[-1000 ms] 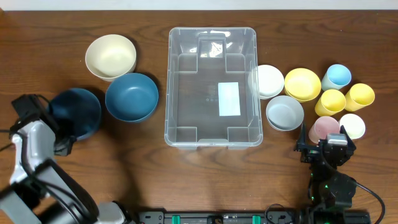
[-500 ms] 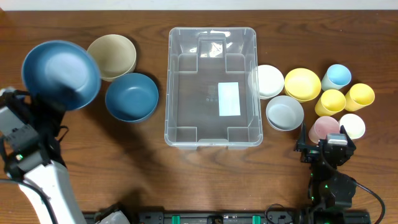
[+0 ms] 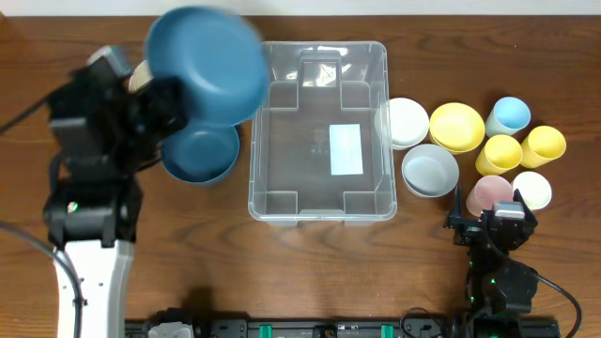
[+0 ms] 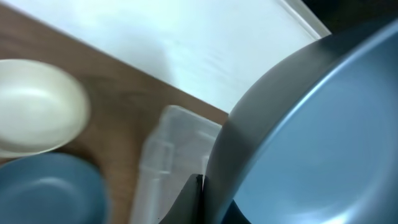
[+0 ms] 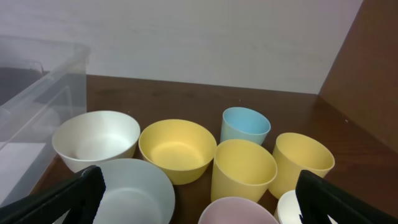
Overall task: Pack container
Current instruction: 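Lift the dark blue bowl and lower it into the container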
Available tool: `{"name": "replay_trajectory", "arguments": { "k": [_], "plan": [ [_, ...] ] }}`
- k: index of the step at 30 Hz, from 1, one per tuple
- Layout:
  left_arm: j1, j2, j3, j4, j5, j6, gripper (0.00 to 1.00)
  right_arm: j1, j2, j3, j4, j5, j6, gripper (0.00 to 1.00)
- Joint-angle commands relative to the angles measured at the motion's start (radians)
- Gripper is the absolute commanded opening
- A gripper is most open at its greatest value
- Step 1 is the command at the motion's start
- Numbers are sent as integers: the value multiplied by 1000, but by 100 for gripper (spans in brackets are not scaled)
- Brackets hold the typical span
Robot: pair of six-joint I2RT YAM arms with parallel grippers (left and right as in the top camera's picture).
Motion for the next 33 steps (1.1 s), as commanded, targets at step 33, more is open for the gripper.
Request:
{"name": "replay_trajectory", "arguments": {
  "k": [33],
  "plan": [
    [-445, 884, 526, -175, -455, 150, 6, -9, 1, -1, -4, 7, 10, 99]
  ]
}}
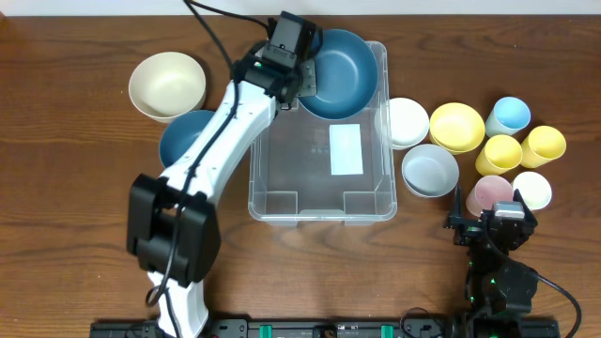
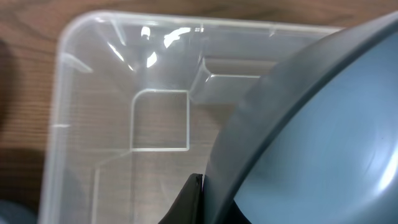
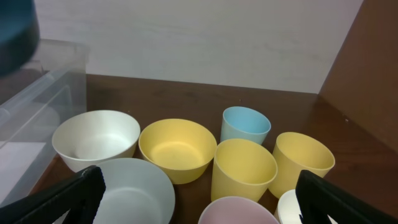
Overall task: Pack container
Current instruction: 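Lift the dark blue bowl and lower it into the container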
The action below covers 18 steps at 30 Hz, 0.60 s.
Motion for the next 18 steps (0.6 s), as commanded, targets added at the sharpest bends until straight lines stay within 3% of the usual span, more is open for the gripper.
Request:
{"name": "replay_trajectory", "arguments": {
  "k": [1, 15, 17, 18],
  "plan": [
    [3, 42, 22, 15, -20, -11, 6, -9, -1, -1, -3, 7, 10, 99],
    [4, 116, 22, 90, -23, -11, 7, -9, -1, -1, -4, 7, 10, 99],
    [4, 116, 22, 90, -23, -11, 16, -9, -1, -1, -4, 7, 10, 99],
    [4, 116, 22, 89, -23, -11, 34, -9, -1, -1, -4, 7, 10, 99]
  ]
}}
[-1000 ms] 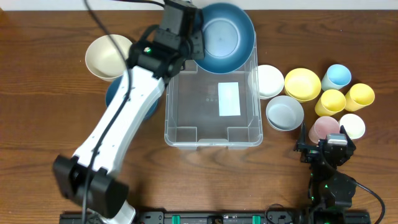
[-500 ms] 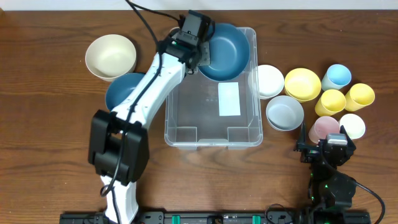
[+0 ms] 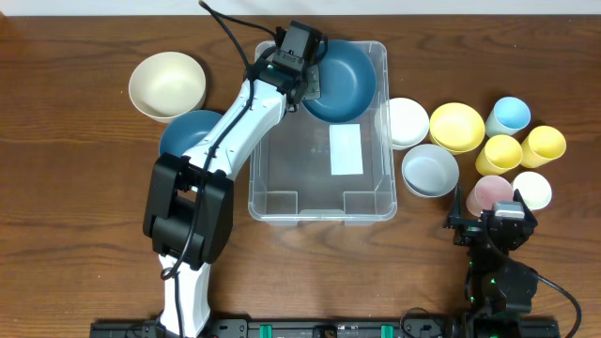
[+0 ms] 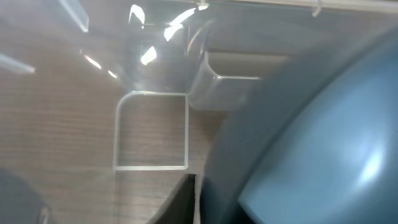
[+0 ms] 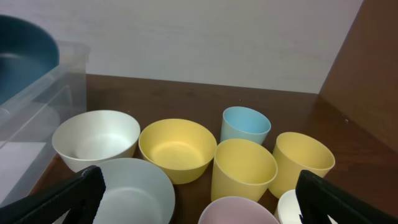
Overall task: Pack container
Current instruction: 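Lift the dark blue bowl and lower it into the container, then release the bowl and move the left gripper to the other blue bowl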
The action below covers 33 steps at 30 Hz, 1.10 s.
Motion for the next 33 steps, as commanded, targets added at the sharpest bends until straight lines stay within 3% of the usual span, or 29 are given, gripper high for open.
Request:
{"name": "replay_trajectory", "arguments": {
  "k": [1, 3, 5, 18, 26, 33],
  "plan": [
    [4, 6, 22, 0, -11, -14, 51, -9, -1, -1, -4, 7, 10, 99],
    [4, 3, 22, -6, -11, -14, 67, -9, -1, -1, -4, 7, 10, 99],
    [4, -4, 22, -12, -11, -14, 72, -9, -1, -1, -4, 7, 10, 99],
    [6, -266, 22, -104, -25, -15, 73, -9, -1, -1, -4, 7, 10, 99],
    [59, -489, 22, -357, -284, -20, 76, -9, -1, -1, -4, 7, 10, 99],
    [254, -583, 18, -641, -292, -270, 79, -9, -1, -1, -4, 7, 10, 99]
  ]
}}
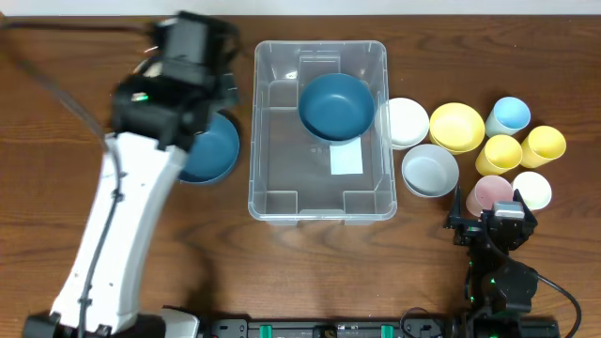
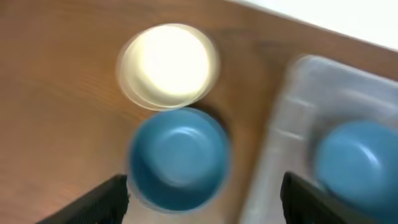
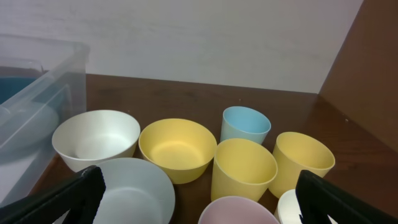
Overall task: Pack container
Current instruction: 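Release the bowl and move the left gripper to the other blue bowl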
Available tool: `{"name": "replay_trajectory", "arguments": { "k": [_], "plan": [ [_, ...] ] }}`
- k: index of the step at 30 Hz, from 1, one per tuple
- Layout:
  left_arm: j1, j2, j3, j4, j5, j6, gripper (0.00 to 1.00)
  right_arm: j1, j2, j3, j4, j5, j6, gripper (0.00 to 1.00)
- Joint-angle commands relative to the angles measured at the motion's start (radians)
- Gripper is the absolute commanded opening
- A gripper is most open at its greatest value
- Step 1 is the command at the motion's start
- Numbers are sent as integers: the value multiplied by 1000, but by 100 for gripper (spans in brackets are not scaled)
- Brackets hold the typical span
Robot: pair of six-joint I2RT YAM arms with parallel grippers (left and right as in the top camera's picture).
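Observation:
A clear plastic container (image 1: 268,178) stands mid-table, and a dark blue bowl (image 1: 336,105) lies inside its far end. A second blue bowl (image 1: 208,152) sits on the table left of the container, also seen from the left wrist (image 2: 178,157), with a cream bowl (image 2: 168,65) behind it. My left gripper (image 2: 202,198) hangs open and empty above these two bowls; the arm (image 1: 178,75) blurs overhead. My right gripper (image 3: 199,202) rests open near the front right, facing the cups.
Right of the container are a white bowl (image 1: 407,122), a yellow bowl (image 1: 456,127), a pale grey bowl (image 1: 430,170), a light blue cup (image 1: 508,115), two yellow cups (image 1: 499,153), a pink cup (image 1: 489,194) and a white cup (image 1: 532,189).
My left gripper let go of the dark blue bowl, which now lies in the container's far end. The arm has moved left and stands above the blue and cream bowls.
My left gripper held a dark blue bowl high left of the container. Then it held the bowl over the container's far end, then lower inside it. Now the bowl rests there and the gripper is empty at the left. The right arm stayed still.

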Motion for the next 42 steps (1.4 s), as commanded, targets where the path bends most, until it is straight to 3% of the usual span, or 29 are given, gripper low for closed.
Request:
{"name": "replay_trajectory", "arguments": {
  "k": [1, 6, 16, 23, 25, 27, 39, 42],
  "plan": [
    [99, -14, -1, -64, -2, -129, 79, -9, -2, -1, -3, 7, 10, 99],
    [240, -13, -125, -45, 142, -80, 79, -9, -2, -1, -4, 7, 10, 99],
    [425, -13, -505, 254, 451, 26, 79, -9, -2, -1, -4, 7, 10, 99],
    [431, -8, -707, 470, 466, 23, 79, -9, -2, -1, -3, 7, 10, 99],
    [431, -3, -742, 506, 467, 17, 74, -9, -2, -1, -4, 7, 10, 99],
    [431, 2, -764, 528, 467, 9, 62, -9, -2, -1, -4, 7, 10, 99],
    [448, 104, -812, 607, 457, -49, 60, -9, -2, -1, -4, 7, 10, 99],
    [448, 132, -812, 620, 457, -58, 50, -9, -2, -1, -4, 7, 10, 99]
  ]
}}
